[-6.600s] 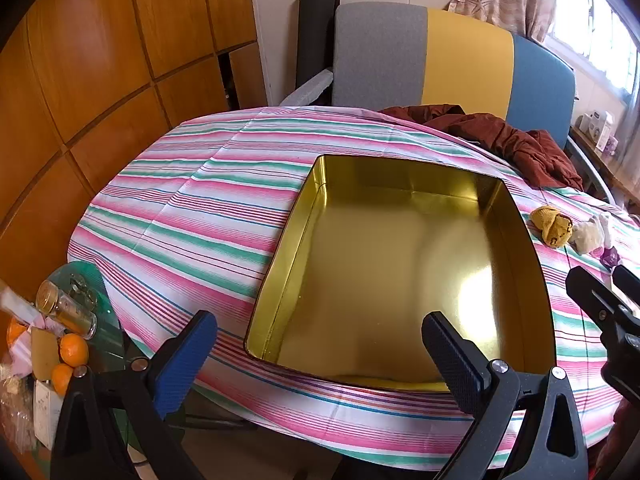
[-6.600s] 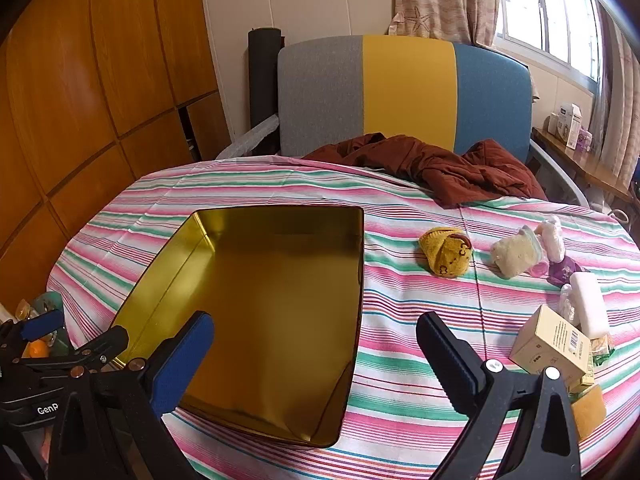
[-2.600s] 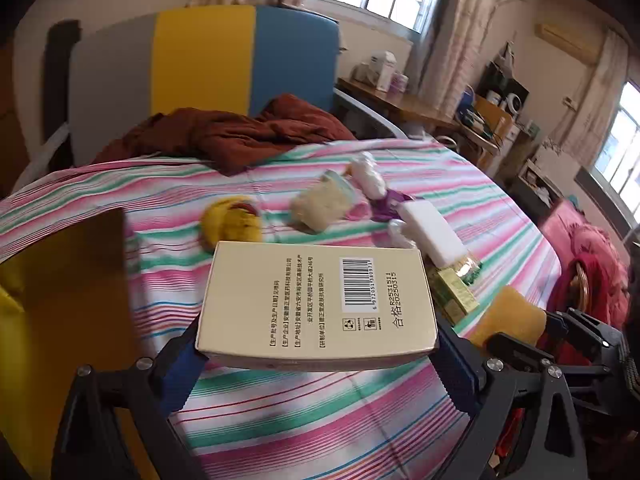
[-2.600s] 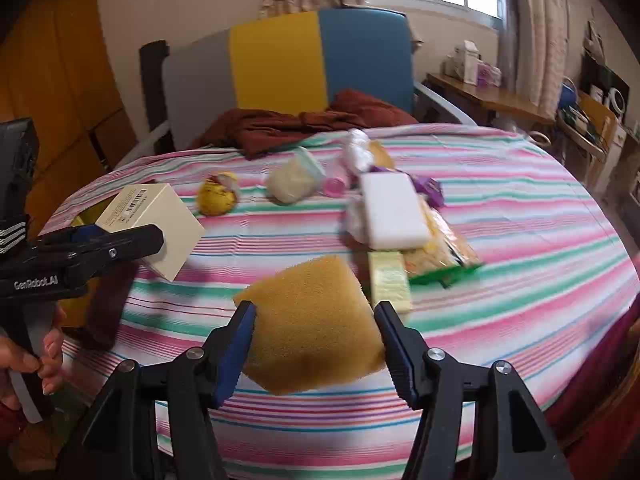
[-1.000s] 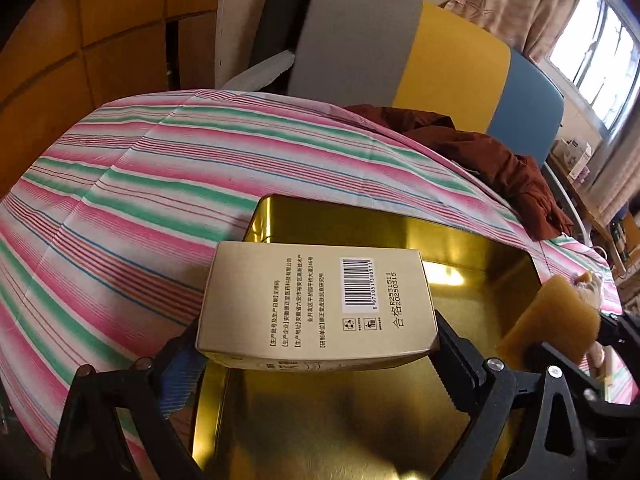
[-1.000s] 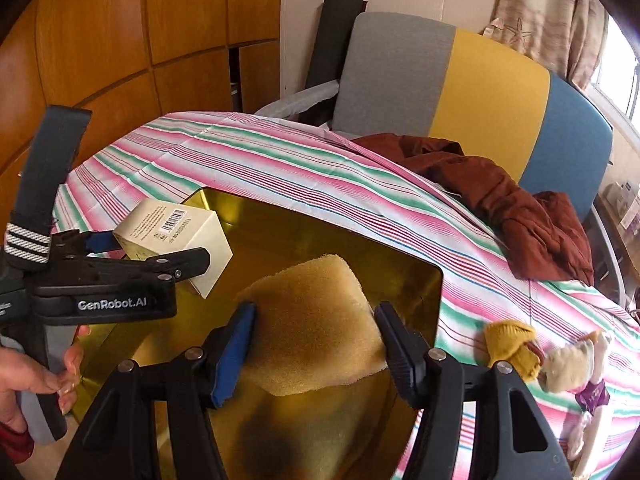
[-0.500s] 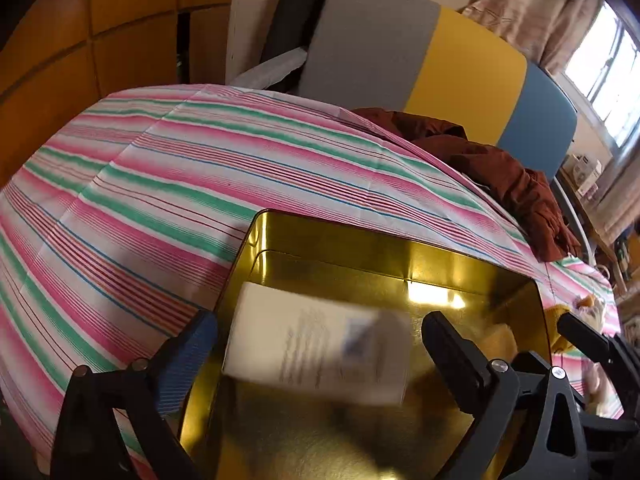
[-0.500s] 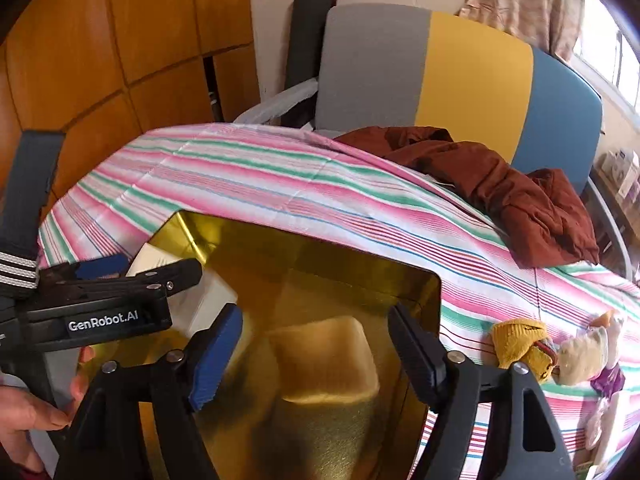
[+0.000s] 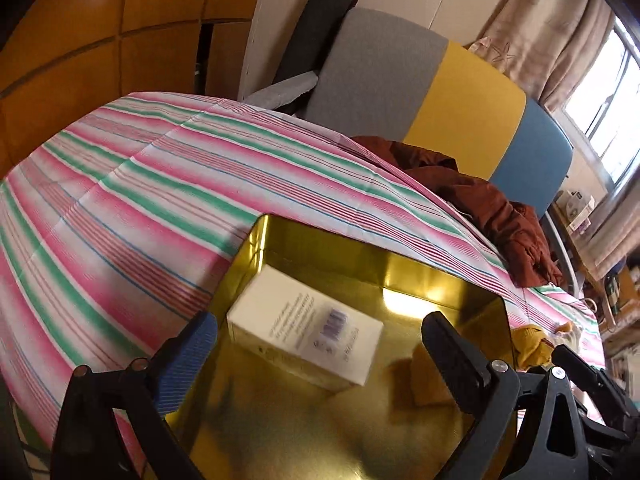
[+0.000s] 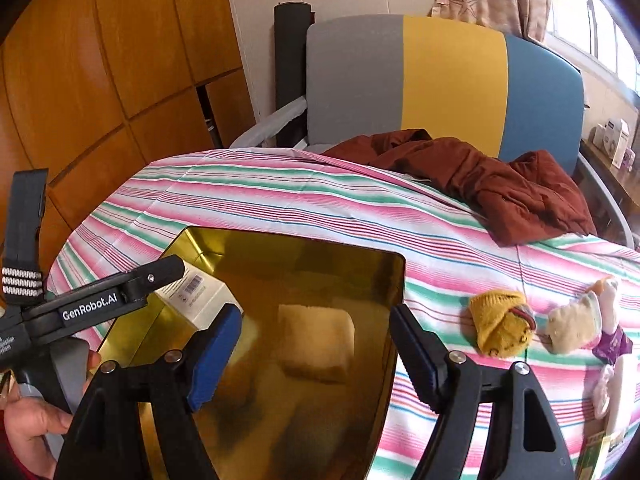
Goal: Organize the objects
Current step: 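Lower the beige box into the gold tray and open the left gripper, then move both grippers back from the tray toward the remaining items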
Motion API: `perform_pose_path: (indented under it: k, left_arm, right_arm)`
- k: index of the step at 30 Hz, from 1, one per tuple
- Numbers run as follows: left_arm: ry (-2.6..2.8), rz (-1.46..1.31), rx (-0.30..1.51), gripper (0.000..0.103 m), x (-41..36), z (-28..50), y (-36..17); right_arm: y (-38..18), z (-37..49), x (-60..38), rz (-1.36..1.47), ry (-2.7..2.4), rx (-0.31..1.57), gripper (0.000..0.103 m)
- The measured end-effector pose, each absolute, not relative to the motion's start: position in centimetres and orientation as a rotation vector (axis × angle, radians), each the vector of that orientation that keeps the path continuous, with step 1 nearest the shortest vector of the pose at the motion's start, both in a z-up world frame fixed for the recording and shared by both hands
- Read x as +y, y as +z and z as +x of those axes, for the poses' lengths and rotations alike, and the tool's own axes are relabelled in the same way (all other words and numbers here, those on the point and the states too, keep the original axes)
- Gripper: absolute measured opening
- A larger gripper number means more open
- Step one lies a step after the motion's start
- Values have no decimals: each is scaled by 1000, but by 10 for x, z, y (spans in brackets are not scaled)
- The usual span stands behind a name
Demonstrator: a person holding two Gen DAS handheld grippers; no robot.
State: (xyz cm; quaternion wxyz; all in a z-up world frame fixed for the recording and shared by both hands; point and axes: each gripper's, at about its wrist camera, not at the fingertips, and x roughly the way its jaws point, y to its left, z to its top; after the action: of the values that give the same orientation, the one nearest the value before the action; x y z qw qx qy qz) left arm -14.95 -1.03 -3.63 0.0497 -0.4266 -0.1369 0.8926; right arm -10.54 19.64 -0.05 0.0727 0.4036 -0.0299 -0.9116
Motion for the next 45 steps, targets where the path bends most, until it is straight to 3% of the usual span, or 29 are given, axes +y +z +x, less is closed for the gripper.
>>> perform_pose_path:
  k: [18,29,45]
  left_arm:
    - [2692,-1251,-313,103,30,-90,-35]
    - [2573,-1146,-213,103,78,-46,-19]
    - [2386,-1101,-9,103,174,16,-13]
  right_arm:
    - [5,-51,224,1184,-2762,-127,78]
    - [-4,30,317,1163,-2984,-143,78]
    - [-72,90,493,1443,-3166,-508,76]
